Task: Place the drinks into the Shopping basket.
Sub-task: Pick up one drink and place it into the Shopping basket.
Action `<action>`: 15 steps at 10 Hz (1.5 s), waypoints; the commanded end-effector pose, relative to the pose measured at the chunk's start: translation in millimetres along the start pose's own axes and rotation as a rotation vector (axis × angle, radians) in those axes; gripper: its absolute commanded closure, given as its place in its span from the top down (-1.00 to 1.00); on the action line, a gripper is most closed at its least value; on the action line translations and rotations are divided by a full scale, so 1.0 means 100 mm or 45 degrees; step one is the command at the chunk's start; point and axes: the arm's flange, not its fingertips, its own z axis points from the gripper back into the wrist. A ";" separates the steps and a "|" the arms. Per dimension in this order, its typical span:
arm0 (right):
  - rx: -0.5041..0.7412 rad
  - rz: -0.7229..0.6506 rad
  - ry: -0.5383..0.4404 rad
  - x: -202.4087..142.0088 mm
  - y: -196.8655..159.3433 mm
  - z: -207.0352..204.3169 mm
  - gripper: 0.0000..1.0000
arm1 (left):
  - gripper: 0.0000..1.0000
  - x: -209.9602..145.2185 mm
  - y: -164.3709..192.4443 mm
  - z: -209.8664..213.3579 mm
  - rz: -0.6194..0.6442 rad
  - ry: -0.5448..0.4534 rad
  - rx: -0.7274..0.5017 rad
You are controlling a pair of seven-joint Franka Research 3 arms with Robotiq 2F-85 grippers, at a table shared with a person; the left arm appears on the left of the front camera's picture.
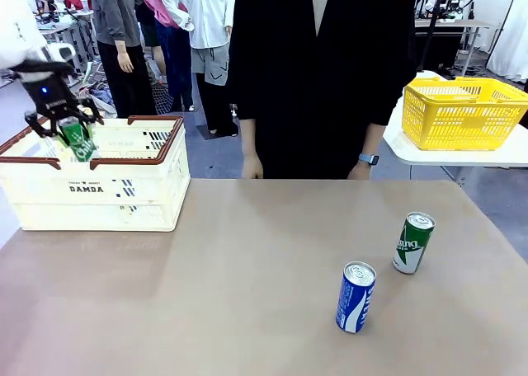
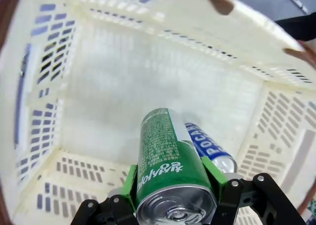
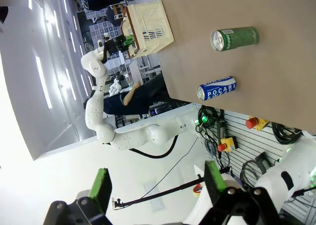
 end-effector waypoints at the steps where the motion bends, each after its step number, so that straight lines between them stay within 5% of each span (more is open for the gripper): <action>1: 0.005 -0.010 0.005 -0.01 0.04 0.00 1.00 | -1.00 0.09 0.04 -0.15 -0.036 0.049 0.009; 5: 0.005 -0.010 0.005 -0.01 0.04 0.00 1.00 | -1.00 0.10 0.03 -0.39 -0.044 0.060 0.085; 7: 0.005 -0.010 0.005 -0.01 0.04 0.00 1.00 | 1.00 0.09 0.00 -0.36 -0.044 0.045 0.063; 13: 0.005 -0.010 0.005 -0.01 0.04 0.00 1.00 | 1.00 0.09 0.02 0.01 -0.032 -0.055 -0.009; 15: 0.005 -0.010 0.005 -0.01 0.04 0.00 1.00 | 1.00 -0.20 0.11 0.92 -0.131 -0.067 -0.382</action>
